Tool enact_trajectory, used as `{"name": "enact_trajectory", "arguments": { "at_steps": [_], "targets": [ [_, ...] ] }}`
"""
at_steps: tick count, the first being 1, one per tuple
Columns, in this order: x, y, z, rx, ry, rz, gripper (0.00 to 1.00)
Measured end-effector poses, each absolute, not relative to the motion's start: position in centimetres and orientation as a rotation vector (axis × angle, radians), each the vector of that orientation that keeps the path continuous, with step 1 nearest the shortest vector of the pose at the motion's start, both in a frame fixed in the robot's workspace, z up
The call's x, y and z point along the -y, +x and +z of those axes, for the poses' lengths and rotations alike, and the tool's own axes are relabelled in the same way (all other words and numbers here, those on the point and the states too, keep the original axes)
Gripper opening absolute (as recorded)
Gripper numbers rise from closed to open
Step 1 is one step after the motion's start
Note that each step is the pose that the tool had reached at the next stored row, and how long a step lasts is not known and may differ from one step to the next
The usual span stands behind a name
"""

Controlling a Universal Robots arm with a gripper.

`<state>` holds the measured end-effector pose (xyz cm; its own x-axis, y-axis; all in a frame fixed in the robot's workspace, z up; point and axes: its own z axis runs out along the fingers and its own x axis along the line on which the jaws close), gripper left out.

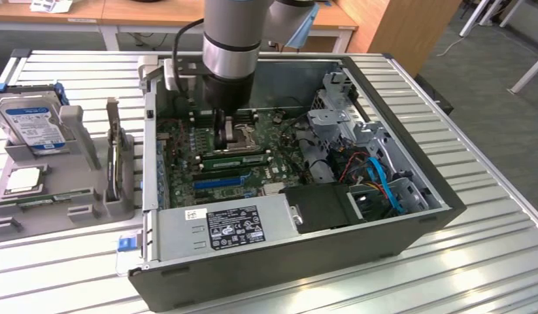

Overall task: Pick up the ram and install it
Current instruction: 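Press down the ram until it locks into place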

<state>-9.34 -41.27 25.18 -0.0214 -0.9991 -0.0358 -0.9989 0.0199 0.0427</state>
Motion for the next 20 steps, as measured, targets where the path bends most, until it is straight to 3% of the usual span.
{"name": "enact_trajectory", "arguments": {
  "at_steps": [20],
  "targets": [
    [41.3, -9.3, 28.9, 2.24, 2.194, -0.087, 0.1]
  ]
}}
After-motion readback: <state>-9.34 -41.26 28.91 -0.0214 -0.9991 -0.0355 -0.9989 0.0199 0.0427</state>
